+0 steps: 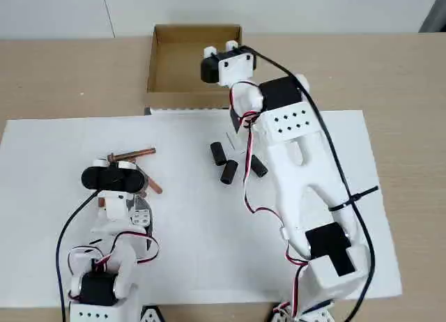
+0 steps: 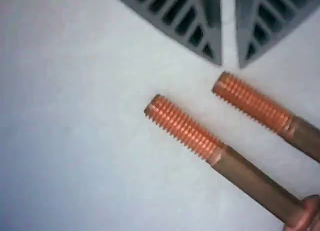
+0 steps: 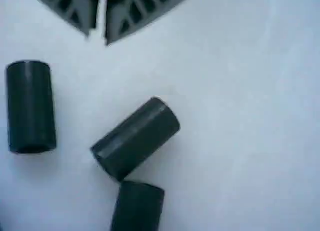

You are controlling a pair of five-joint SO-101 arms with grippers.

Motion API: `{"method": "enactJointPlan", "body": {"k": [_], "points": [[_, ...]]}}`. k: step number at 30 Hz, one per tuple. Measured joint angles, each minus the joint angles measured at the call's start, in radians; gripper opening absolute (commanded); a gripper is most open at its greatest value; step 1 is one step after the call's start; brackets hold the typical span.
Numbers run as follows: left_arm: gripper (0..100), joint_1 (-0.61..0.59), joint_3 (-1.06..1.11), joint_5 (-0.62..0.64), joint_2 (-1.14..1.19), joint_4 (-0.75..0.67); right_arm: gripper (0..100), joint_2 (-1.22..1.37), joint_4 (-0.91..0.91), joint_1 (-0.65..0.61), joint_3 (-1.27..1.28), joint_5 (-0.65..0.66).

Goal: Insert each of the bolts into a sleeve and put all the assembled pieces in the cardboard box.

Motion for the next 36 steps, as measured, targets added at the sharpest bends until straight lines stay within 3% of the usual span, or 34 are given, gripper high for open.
{"method": "enactJointPlan", "body": {"k": [10, 17, 33, 36], "points": [[1, 0.0, 0.0, 0.0, 0.0, 0.0, 1.0, 0.147, 0.005, 0.026, 0.026, 0.132], [1, 0.0, 0.0, 0.0, 0.0, 0.0, 17.6, 0.255, -0.017, 0.029, 0.026, 0.244], [1, 0.0, 0.0, 0.0, 0.0, 0.0, 17.5, 0.391, -0.089, 0.037, 0.026, 0.285], [1, 0.0, 0.0, 0.0, 0.0, 0.0, 12.2, 0.414, -0.109, 0.058, 0.026, 0.285]]}}
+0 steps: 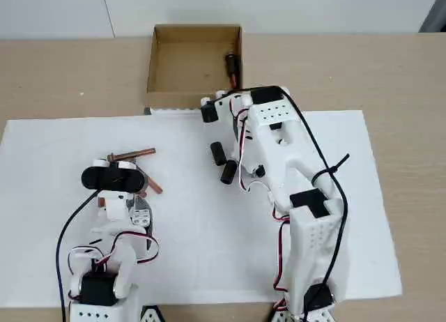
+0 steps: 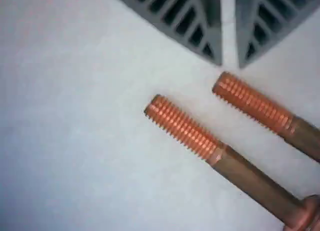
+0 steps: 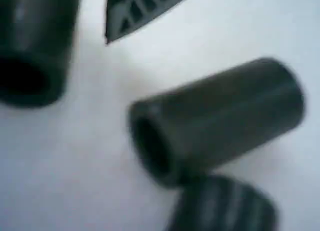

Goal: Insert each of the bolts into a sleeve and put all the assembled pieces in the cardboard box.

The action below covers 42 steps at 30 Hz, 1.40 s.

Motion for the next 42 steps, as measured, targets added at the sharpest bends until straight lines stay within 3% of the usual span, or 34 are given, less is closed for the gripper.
{"method": "enactJointPlan", "body": {"k": [4, 18, 31, 37, 42], "points": [[1, 0.0, 0.0, 0.0, 0.0, 0.0, 0.8, 0.031, -0.032, 0.029, -0.003, 0.002], [1, 0.0, 0.0, 0.0, 0.0, 0.0, 1.0, -0.012, -0.006, 0.037, -0.003, 0.002], [1, 0.002, 0.0, -0.002, 0.0, 0.0, 0.2, -0.534, 0.14, 0.04, 0.043, -0.035], [1, 0.002, -0.015, -0.002, 0.0, 0.009, 0.2, -0.779, 0.14, 0.051, 0.247, -0.04], [1, 0.002, -0.109, -0.002, 0.0, 0.08, 0.2, -0.933, 0.14, 0.141, 0.454, -0.04]]}}
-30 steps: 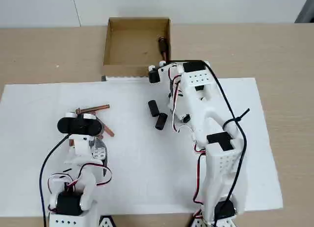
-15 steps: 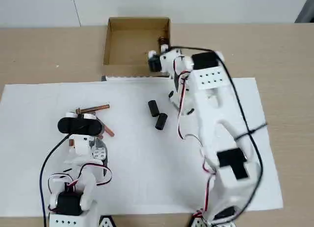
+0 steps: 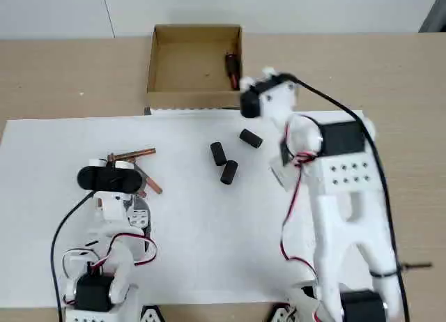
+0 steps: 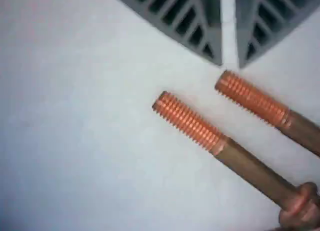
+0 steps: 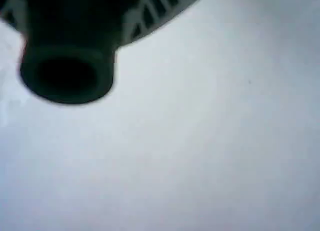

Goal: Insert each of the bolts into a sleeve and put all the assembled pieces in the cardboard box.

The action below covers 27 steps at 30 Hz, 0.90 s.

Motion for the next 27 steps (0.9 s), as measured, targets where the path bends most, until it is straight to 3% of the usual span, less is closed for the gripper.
{"method": "enactJointPlan", "body": {"k": [7, 13, 21, 27], "points": [[1, 0.0, -0.226, -0.002, 0.144, 0.04, 0.2, -0.153, 0.002, 0.15, 0.193, 0.0], [1, 0.0, -0.516, 0.087, 0.506, 0.084, 0.3, -0.273, 0.002, 0.186, 0.293, 0.0], [1, -0.058, -0.882, 0.095, 0.964, 0.256, 0.2, -0.394, 0.0, 0.189, 0.39, 0.0], [1, -0.245, -0.999, -0.092, 1.229, 0.265, 0.2, -0.465, 0.0, 0.258, 0.393, 0.0]]}}
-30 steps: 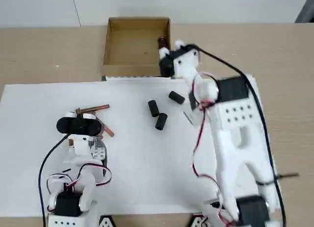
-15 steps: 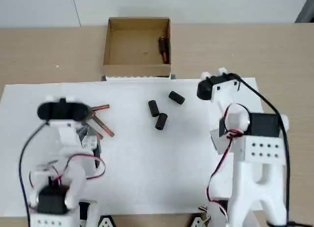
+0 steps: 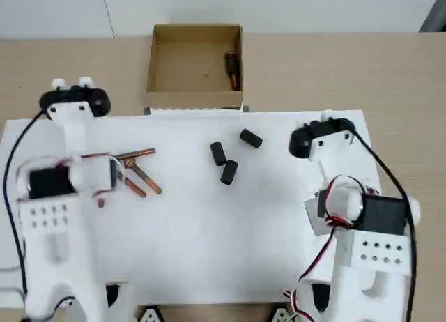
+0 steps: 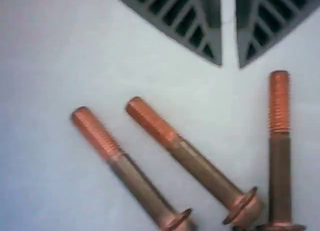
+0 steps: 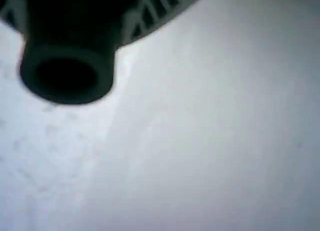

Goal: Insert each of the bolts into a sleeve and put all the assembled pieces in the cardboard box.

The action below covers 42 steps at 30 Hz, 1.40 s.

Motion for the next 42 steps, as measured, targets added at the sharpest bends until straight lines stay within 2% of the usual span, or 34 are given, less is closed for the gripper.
{"method": "enactJointPlan", "body": {"k": [3, 7, 11, 23, 36, 42], "points": [[1, -0.054, -0.029, -0.052, 0.109, 0.0, 0.2, -0.017, 0.0, 0.063, 0.0, 0.0], [1, -0.066, -0.068, -0.12, 0.212, 0.0, 0.2, -0.02, 0.0, 0.124, 0.002, 0.0], [6, -0.069, -0.086, -0.155, 0.31, -0.009, 0.3, -0.02, 0.0, 0.15, 0.002, 0.0], [9, -0.069, -0.103, -0.212, 0.506, -0.127, 0.3, -0.02, 0.0, 0.155, 0.002, 0.0], [8, -0.127, -0.299, -0.232, 0.75, -0.133, 0.3, -0.02, 0.0, 0.155, 0.002, 0.0], [8, -0.127, -0.319, -0.235, 0.769, -0.133, 0.3, -0.02, 0.0, 0.155, 0.002, 0.0]]}}
